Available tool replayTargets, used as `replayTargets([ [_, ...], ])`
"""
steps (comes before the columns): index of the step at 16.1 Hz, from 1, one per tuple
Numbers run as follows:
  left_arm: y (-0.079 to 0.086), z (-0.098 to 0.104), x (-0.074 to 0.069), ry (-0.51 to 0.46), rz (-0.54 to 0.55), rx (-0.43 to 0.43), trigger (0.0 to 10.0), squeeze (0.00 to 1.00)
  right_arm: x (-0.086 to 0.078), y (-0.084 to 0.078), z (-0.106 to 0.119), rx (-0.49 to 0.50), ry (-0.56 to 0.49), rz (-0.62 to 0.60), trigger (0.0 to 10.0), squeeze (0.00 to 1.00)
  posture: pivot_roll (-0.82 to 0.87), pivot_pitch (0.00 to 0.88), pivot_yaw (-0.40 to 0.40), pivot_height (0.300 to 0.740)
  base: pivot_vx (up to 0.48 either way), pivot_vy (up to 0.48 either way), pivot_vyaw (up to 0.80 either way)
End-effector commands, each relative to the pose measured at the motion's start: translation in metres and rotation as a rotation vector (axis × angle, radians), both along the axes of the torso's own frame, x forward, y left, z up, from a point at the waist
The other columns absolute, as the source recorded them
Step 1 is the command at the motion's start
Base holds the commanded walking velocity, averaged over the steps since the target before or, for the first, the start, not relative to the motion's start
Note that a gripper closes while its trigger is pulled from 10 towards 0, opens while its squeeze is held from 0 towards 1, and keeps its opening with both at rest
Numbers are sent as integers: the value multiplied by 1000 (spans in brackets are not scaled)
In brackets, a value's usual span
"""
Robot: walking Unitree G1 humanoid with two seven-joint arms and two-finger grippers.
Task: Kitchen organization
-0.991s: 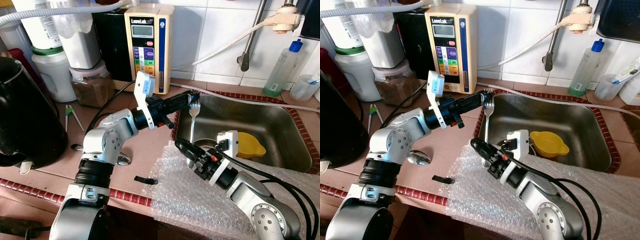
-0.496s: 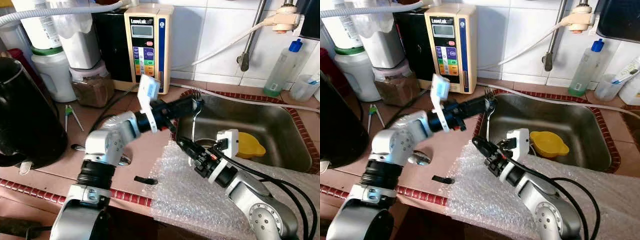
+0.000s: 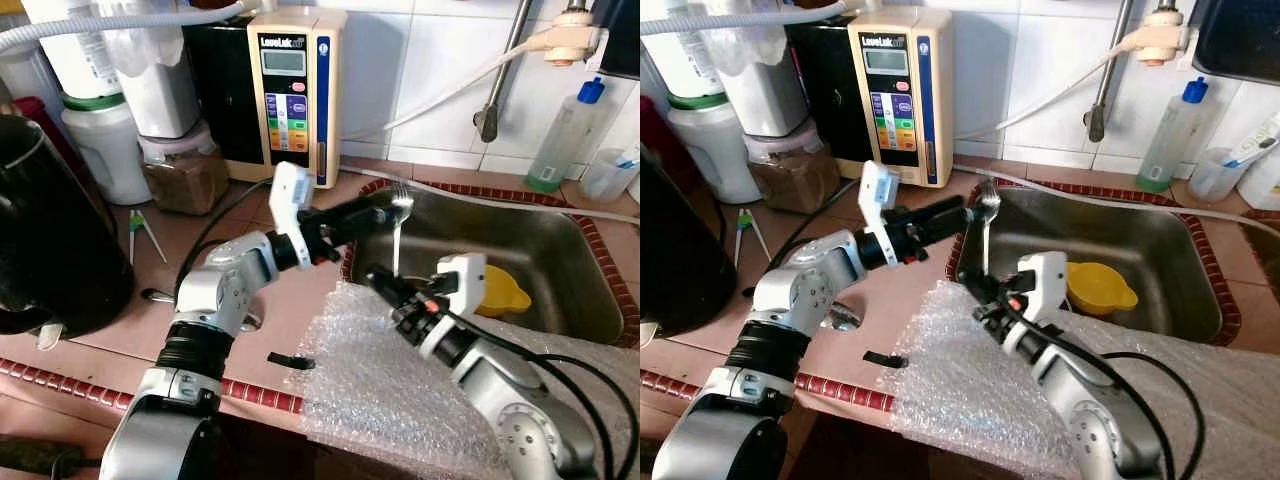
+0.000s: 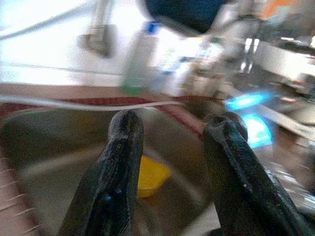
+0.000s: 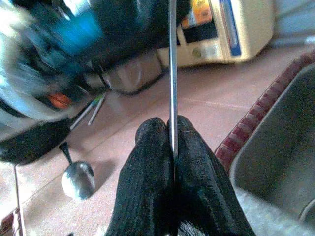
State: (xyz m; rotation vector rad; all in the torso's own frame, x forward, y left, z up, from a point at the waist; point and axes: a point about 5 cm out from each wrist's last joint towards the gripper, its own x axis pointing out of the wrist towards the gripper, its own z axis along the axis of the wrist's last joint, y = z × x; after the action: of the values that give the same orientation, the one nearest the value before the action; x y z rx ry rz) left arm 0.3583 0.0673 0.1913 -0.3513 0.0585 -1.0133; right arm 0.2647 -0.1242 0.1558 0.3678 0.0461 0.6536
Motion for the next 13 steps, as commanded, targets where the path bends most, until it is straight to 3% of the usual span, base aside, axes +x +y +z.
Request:
replayTargets([
  [1, 7, 6, 8, -29, 85, 22, 10000, 1000, -2, -1, 13, -6, -64, -12, 0, 0, 12, 18, 55, 740, 0, 0, 0],
  [4, 19, 2, 20, -18, 221, 25, 10000, 1000, -9, -10, 14, -46, -85, -88, 0, 0, 9, 19, 57, 740, 0, 0, 0],
  [6, 21, -2, 21, -15, 232, 38, 10000, 1000, -9, -21, 16, -59, -97, -168, 0, 0, 6, 21, 58, 740, 0, 0, 0],
  [7, 23, -5, 21, -17, 238, 52, 10000, 1000, -6, -38, 18, -53, -102, -289, 0, 0, 4, 21, 60, 740, 0, 0, 0],
  [11, 29, -9, 18, -54, 199, 134, 10000, 1000, -1, -85, 19, -81, -97, -580, 0, 0, 6, 21, 65, 740, 0, 0, 0],
  [13, 33, -14, 14, -69, 182, 180, 10000, 1000, 0, -99, 15, -110, -78, -689, 0, 0, 9, 24, 66, 740, 0, 0, 0],
])
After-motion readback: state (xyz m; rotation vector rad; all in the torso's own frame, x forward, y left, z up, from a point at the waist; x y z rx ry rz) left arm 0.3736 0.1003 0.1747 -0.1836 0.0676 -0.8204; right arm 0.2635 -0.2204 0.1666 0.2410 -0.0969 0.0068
